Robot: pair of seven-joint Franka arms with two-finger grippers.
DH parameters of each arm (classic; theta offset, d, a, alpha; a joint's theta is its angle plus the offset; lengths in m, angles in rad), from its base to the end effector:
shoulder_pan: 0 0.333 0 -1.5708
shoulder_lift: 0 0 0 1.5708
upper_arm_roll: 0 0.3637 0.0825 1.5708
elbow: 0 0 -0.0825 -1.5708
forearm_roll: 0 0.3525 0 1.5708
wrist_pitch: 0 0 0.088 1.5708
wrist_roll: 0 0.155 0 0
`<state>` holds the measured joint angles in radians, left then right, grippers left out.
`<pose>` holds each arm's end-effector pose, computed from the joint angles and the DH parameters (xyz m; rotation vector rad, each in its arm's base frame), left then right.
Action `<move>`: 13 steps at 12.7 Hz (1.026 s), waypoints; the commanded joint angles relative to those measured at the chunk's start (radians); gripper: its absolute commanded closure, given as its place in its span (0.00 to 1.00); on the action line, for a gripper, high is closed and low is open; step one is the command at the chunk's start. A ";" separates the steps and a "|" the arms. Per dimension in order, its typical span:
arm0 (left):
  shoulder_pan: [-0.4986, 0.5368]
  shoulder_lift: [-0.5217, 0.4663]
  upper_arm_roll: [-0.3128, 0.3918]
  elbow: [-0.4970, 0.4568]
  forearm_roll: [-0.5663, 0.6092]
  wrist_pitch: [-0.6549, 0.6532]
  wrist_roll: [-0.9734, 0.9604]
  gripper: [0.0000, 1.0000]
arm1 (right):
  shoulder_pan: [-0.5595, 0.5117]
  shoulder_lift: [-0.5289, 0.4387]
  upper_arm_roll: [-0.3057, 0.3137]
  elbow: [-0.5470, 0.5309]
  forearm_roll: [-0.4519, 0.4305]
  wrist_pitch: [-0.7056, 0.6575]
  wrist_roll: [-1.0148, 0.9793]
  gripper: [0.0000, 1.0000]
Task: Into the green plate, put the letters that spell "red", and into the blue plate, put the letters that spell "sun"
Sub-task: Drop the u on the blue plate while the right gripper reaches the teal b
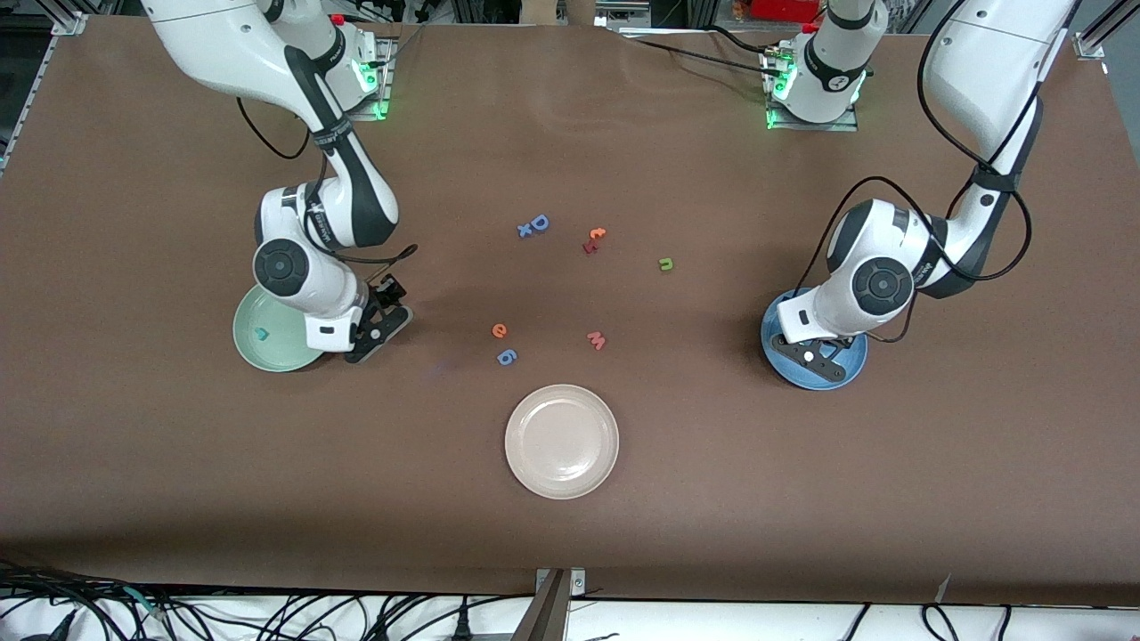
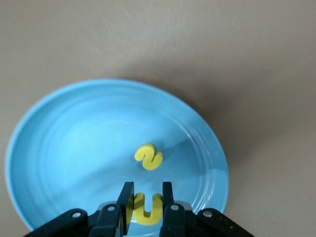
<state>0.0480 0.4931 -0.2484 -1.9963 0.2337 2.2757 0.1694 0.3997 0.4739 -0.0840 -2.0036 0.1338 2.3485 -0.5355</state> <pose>0.5719 -0.0980 0.2217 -2.9772 0.7948 0.2925 0.5578 0.1905 0.2281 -2.8542 -1.1368 0.1836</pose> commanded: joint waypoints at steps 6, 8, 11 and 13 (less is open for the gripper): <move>0.018 -0.031 -0.038 -0.007 0.000 -0.053 -0.053 0.00 | -0.001 -0.029 0.021 -0.073 -0.013 0.106 -0.064 0.25; 0.018 -0.054 -0.124 -0.007 -0.037 -0.102 -0.195 0.00 | 0.013 -0.031 0.021 -0.093 -0.013 0.129 -0.063 0.25; 0.010 -0.061 -0.256 -0.007 -0.037 -0.117 -0.459 0.00 | 0.013 -0.029 0.020 -0.112 -0.013 0.133 -0.066 0.25; -0.014 -0.048 -0.314 -0.007 -0.036 -0.107 -0.687 0.00 | 0.013 -0.028 0.020 -0.121 -0.013 0.153 -0.066 0.26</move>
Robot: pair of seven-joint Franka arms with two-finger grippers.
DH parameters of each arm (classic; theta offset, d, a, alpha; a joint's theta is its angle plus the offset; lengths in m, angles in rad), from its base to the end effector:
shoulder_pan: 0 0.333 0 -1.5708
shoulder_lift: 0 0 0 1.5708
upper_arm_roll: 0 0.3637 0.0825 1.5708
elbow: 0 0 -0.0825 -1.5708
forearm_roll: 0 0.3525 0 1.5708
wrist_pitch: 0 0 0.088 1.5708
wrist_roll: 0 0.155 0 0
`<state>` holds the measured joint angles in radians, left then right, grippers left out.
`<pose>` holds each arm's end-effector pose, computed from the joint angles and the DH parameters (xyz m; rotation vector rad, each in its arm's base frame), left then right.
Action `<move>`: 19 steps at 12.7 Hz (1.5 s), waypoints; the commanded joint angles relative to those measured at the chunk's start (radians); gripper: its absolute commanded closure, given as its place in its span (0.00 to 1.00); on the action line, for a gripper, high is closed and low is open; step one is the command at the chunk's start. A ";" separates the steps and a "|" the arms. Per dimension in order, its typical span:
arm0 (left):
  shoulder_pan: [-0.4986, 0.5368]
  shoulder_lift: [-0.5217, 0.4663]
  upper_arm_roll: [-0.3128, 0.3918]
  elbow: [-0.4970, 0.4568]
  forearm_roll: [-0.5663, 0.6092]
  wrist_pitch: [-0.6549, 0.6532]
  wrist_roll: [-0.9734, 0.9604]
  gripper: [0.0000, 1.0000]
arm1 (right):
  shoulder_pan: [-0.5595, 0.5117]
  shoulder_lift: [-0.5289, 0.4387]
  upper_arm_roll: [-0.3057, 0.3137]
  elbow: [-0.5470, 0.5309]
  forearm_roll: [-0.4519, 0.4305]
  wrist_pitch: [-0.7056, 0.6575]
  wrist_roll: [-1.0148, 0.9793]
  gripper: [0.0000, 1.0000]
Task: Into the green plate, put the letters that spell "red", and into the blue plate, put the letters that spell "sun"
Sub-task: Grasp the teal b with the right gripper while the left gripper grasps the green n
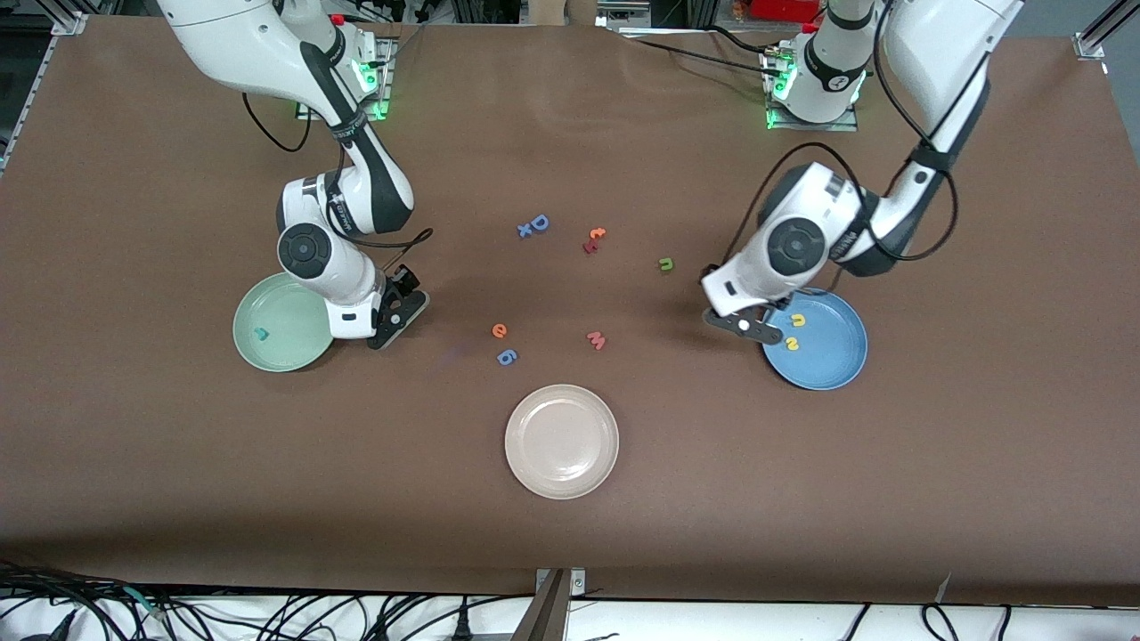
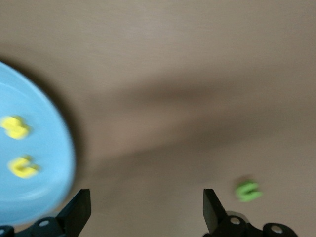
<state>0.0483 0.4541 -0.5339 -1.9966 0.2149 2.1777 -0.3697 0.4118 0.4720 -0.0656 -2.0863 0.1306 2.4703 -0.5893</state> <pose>0.5169 -0.2425 0.2628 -3.0818 0.3643 0.3213 0.5406 0.1993 0.2091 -2.8174 -1.2507 0.1222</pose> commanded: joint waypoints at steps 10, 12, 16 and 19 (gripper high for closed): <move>-0.148 0.057 -0.028 -0.131 -0.005 0.256 -0.433 0.01 | 0.001 0.003 -0.002 -0.037 -0.009 0.085 -0.012 0.50; -0.148 0.058 -0.026 -0.160 -0.005 0.300 -0.433 0.02 | 0.001 0.008 -0.002 -0.038 -0.009 0.085 -0.012 0.53; -0.148 0.081 -0.023 -0.163 0.049 0.303 -0.460 0.12 | 0.001 0.010 -0.003 -0.037 -0.009 0.090 -0.014 0.53; -0.146 0.106 -0.024 -0.154 0.139 0.303 -0.547 0.22 | -0.001 0.010 -0.005 -0.037 -0.009 0.090 -0.014 0.71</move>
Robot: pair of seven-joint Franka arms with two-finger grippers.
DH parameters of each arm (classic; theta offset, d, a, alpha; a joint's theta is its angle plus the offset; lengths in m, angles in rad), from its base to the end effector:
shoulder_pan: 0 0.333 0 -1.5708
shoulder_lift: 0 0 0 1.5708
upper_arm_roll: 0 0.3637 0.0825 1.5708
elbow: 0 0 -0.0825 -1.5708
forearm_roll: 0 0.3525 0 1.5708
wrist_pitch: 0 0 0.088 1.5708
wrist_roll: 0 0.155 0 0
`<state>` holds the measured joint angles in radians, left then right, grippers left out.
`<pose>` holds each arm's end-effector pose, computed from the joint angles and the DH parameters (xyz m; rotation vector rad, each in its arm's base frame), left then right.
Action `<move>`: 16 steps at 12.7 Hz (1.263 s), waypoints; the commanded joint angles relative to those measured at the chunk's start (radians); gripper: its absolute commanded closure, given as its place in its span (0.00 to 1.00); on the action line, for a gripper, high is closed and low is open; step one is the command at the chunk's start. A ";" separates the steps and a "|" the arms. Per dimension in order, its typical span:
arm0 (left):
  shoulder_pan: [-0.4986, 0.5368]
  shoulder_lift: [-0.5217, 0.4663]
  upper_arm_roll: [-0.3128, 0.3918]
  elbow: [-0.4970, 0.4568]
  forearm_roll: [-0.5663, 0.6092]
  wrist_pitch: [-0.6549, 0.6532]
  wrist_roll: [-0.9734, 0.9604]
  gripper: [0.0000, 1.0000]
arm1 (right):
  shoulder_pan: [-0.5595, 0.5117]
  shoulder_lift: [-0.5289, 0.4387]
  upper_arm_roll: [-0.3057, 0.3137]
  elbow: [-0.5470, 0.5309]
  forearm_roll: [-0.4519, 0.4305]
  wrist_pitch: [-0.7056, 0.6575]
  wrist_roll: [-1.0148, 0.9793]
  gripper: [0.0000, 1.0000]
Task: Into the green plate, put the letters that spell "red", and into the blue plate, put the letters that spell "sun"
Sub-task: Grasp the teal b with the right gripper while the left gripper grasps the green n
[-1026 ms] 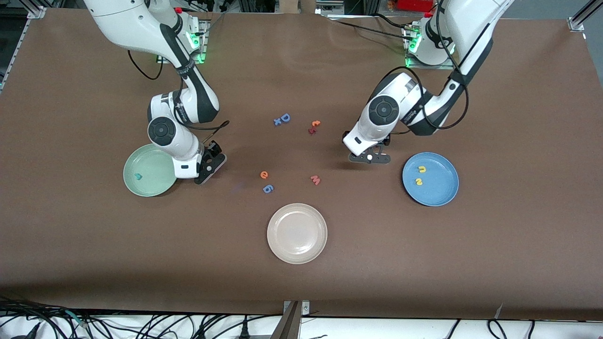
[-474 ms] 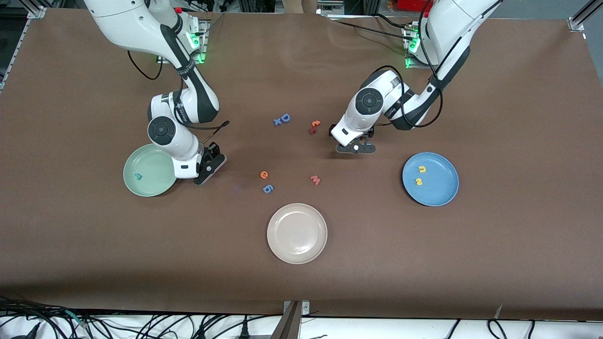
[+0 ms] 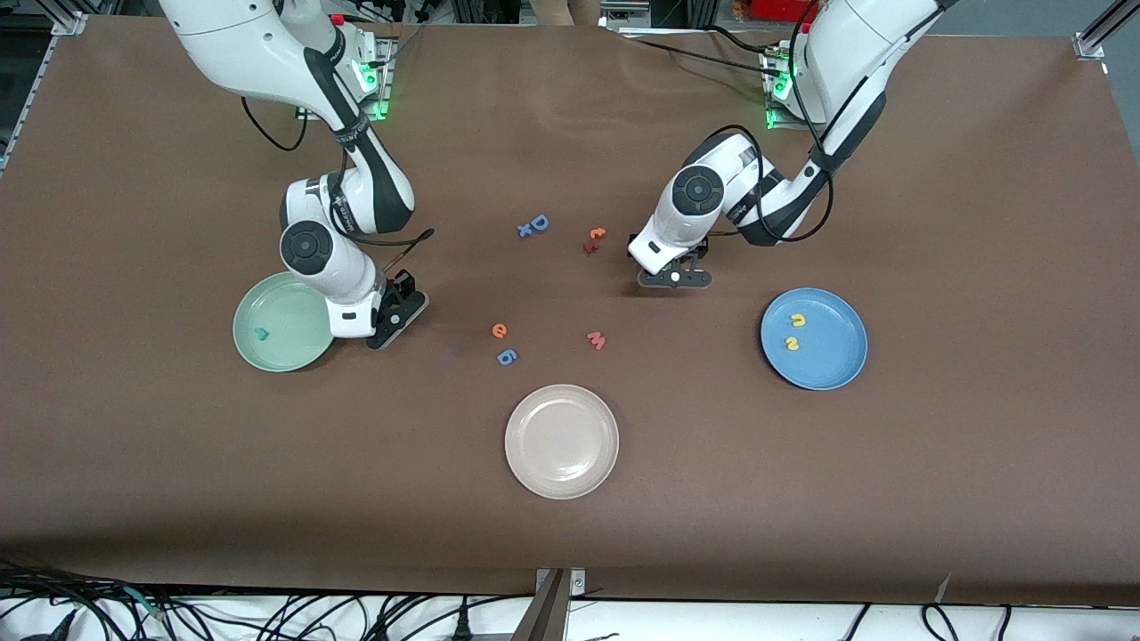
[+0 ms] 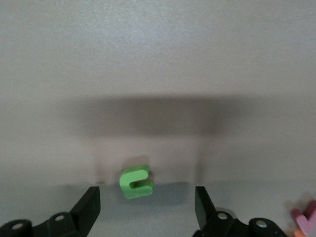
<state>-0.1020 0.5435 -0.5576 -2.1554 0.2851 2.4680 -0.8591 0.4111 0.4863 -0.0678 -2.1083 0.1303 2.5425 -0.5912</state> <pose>0.4356 -0.3326 0.1892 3.1270 0.0153 -0.2671 0.5424 0.1962 0.1991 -2.8321 -1.2513 0.0686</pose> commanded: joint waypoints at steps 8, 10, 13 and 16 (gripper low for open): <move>0.015 -0.002 -0.002 0.009 0.078 -0.001 -0.070 0.89 | -0.006 -0.056 -0.058 -0.001 -0.008 -0.028 -0.007 0.92; 0.016 -0.026 -0.002 0.014 0.078 -0.036 -0.066 0.89 | -0.006 -0.087 -0.108 0.037 -0.008 -0.111 -0.009 0.92; 0.018 -0.057 -0.005 0.109 0.078 -0.225 -0.055 0.89 | -0.008 -0.089 -0.202 0.094 -0.008 -0.189 -0.016 0.91; 0.085 -0.073 -0.004 0.196 0.078 -0.389 0.094 0.89 | -0.053 -0.061 -0.257 0.093 -0.006 -0.189 -0.051 0.89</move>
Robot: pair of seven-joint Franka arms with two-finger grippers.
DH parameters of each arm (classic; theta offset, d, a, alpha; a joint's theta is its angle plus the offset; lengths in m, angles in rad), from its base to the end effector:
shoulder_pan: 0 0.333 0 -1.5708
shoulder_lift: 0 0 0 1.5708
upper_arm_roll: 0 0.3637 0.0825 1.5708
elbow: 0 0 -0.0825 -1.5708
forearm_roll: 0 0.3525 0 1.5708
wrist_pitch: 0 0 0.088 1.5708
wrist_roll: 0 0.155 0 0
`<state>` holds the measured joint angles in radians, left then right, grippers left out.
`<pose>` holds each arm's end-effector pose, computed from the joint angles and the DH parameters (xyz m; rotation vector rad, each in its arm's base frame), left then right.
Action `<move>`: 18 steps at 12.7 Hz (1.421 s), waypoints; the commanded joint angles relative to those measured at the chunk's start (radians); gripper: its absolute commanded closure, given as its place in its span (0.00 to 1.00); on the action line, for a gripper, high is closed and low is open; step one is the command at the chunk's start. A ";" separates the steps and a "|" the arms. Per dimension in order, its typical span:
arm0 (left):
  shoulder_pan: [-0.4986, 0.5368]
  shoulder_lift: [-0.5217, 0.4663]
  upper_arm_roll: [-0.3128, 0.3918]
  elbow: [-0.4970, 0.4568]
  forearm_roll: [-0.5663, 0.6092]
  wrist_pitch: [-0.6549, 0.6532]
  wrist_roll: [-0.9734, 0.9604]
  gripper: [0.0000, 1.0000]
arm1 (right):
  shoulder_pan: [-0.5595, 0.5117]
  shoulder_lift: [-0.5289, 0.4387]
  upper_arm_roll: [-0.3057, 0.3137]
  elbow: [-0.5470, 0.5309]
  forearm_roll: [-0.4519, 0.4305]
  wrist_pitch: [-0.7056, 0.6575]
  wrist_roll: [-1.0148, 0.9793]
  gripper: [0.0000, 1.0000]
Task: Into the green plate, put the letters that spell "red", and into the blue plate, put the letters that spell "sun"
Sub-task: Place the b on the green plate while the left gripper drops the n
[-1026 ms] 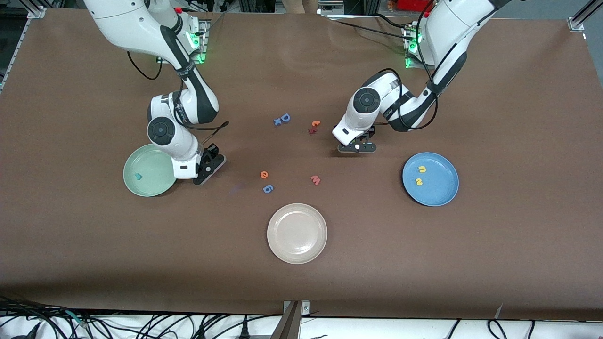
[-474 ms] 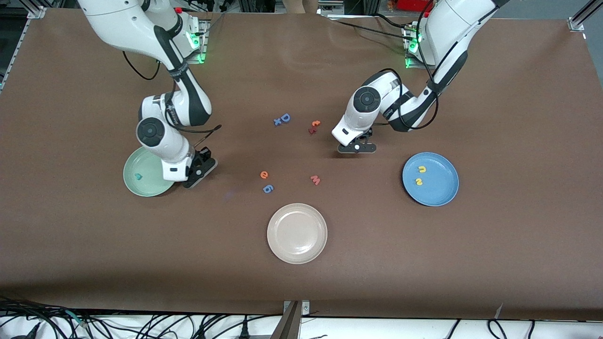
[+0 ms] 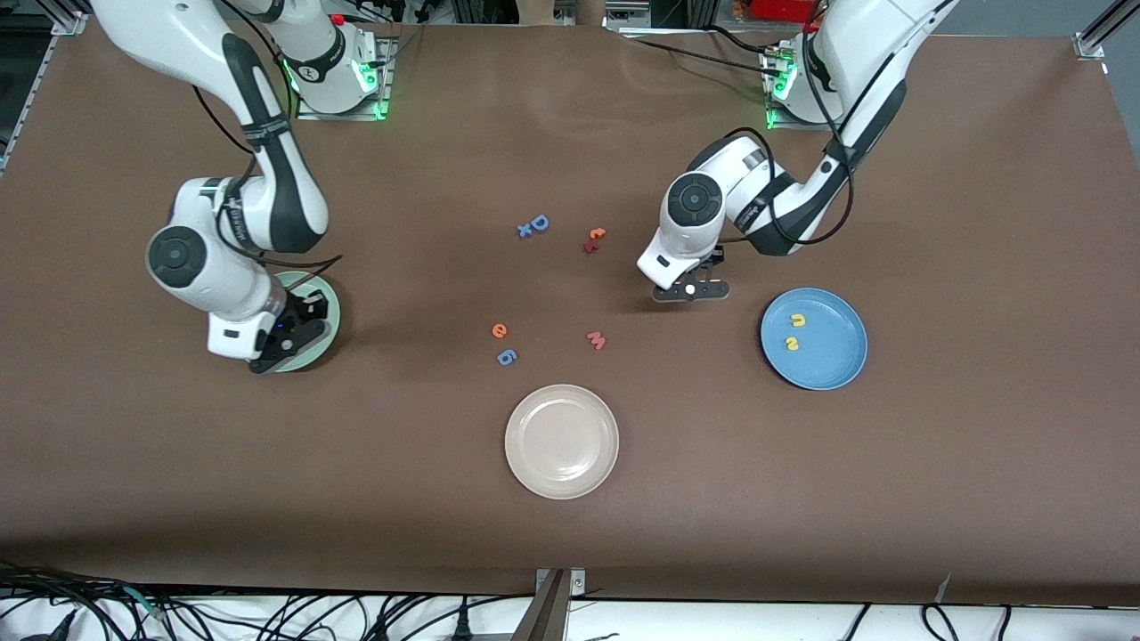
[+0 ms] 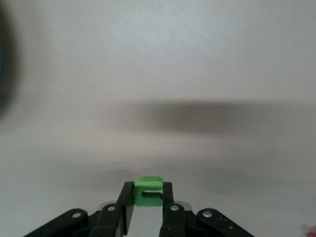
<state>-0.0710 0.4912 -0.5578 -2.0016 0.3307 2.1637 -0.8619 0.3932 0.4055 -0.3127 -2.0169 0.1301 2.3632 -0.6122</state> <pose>0.4776 -0.3044 0.2442 -2.9794 -0.0543 0.2615 0.5905 0.0607 0.2743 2.9702 0.9510 -0.0663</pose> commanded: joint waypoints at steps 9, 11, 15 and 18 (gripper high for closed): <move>0.356 0.029 0.006 0.127 0.162 -0.091 0.581 0.89 | -0.082 0.044 -0.008 -0.005 0.019 -0.039 0.011 0.10; 0.410 0.073 0.007 0.142 0.215 -0.061 0.627 0.89 | -0.065 -0.003 0.013 0.007 0.017 -0.080 0.124 0.11; 0.487 0.158 0.007 0.141 0.218 0.025 0.675 0.84 | -0.057 -0.039 0.136 0.098 0.017 -0.197 0.427 0.10; 0.485 0.152 0.006 0.142 0.205 0.021 0.664 0.00 | -0.053 -0.039 0.253 0.124 0.011 -0.197 0.696 0.10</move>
<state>0.4153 0.6440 -0.5384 -1.8818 0.5142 2.1986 -0.1964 0.3436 0.3677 -0.1135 -1.9103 0.1383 2.1837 -0.0471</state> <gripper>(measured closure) 0.564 0.097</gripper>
